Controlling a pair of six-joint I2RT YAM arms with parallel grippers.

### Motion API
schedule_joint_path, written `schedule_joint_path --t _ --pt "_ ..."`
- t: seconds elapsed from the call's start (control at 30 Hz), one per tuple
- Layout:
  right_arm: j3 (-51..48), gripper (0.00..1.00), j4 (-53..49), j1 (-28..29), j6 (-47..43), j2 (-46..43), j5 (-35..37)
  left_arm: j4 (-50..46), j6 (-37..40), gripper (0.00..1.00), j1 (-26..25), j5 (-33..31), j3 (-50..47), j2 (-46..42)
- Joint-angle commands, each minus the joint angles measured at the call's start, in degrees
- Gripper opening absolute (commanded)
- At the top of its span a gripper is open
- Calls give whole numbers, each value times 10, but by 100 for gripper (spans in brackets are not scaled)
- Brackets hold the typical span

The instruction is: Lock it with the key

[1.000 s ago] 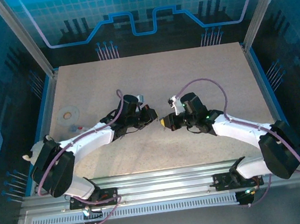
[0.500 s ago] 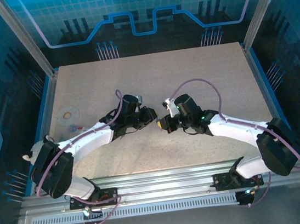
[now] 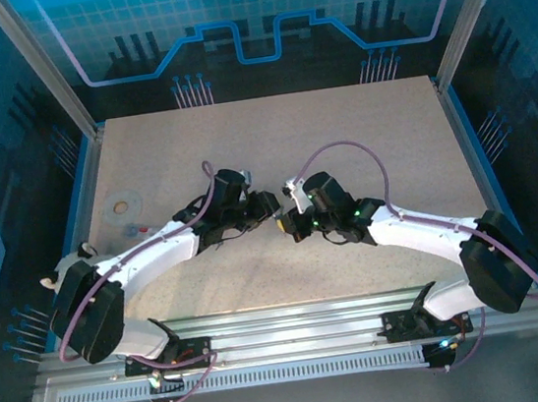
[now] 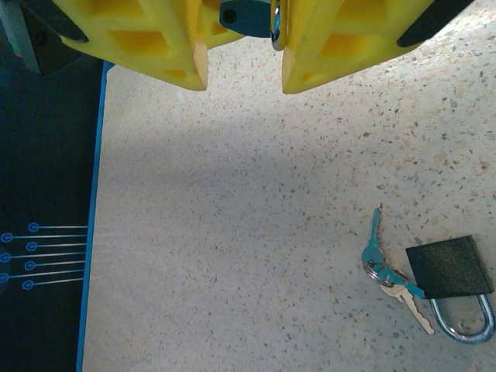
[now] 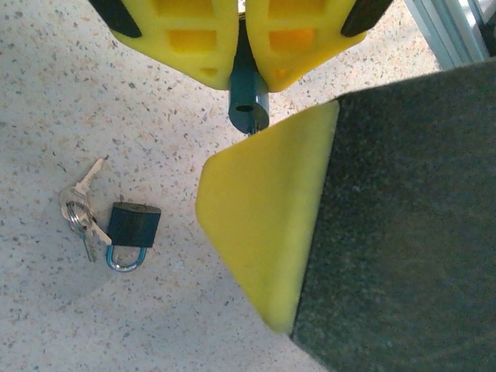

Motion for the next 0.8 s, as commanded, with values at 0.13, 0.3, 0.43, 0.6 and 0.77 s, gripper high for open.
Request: schedule_joint_path --t 0.13,0.3,0.43,0.6,0.77 --pt "11 0 -14 20 -19 11 5 49 -26 33 -18 14 11 -70" --pt "10 0 -13 22 -20 9 8 55 -41 33 -19 12 1 -96" --pt "-1 0 -6 21 -24 -10 12 44 -38 36 -19 -1 -3 -123" --pt "-10 0 4 14 -24 -28 -17 11 -14 40 -19 -28 1 -156" --pt "-23 0 18 3 -27 -49 -64 -27 35 46 -19 -62 1 -192"
